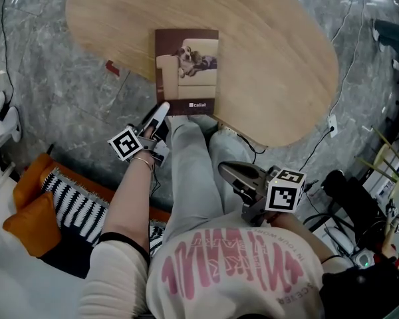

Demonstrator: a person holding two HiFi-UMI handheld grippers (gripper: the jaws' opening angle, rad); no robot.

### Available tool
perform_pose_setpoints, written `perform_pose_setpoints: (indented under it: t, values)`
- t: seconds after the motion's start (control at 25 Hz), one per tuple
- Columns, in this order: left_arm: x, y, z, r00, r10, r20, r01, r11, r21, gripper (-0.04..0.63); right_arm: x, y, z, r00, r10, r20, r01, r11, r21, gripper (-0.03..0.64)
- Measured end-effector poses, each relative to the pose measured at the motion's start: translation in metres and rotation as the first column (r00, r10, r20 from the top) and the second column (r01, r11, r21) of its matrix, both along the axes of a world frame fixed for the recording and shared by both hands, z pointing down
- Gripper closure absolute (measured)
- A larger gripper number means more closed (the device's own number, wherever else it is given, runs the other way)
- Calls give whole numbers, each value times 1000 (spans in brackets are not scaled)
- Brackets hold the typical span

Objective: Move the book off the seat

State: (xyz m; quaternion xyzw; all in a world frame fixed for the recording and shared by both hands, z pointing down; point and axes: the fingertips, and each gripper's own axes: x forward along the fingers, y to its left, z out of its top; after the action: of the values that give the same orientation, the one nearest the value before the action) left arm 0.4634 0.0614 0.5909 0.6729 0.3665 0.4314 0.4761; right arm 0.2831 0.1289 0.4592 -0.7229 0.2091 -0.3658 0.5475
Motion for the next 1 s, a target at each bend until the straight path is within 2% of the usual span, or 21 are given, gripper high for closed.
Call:
perform_pose_setpoints:
  t: [0.16,0.32,0.44,0.56,0.68,0.76,0.84,0.88,1.0]
  values:
    - [5,-1,1,1000,3,-21,-3,1000,28,411,0,-2,-1,1000,0,8,0,1000,13,606]
    - [7,-6,6,999,13,-33,-10,996,92,387,-2,-4,-1,1000,-1,14,0,1000,17,606]
    - [7,-5,6,999,18,-35,-15,995,95,366,-4,-4,0,1000,5,17,-6,1000,15,606]
    - [8,-1,4,997,42,-58,-37,995,92,345,-5,-5,0,1000,9,15,-10,1000,14,606]
    - [10,1,5,992,89,-91,-76,988,136,307,-5,-8,0,1000,-1,11,1,1000,13,606]
    - [10,1,7,992,99,-73,-86,984,158,305,-5,-10,-1,1000,-2,10,2,1000,19,606]
    - [10,-5,13,994,101,-48,-89,973,212,305,-4,-11,-1,1000,-1,13,1,1000,30,606]
    - [11,-5,13,994,97,-43,-86,973,214,305,-4,-12,0,1000,-4,15,3,999,34,606]
    - [14,-4,6,998,39,-40,-32,987,159,305,-2,-14,-1,1000,-23,15,23,999,39,606]
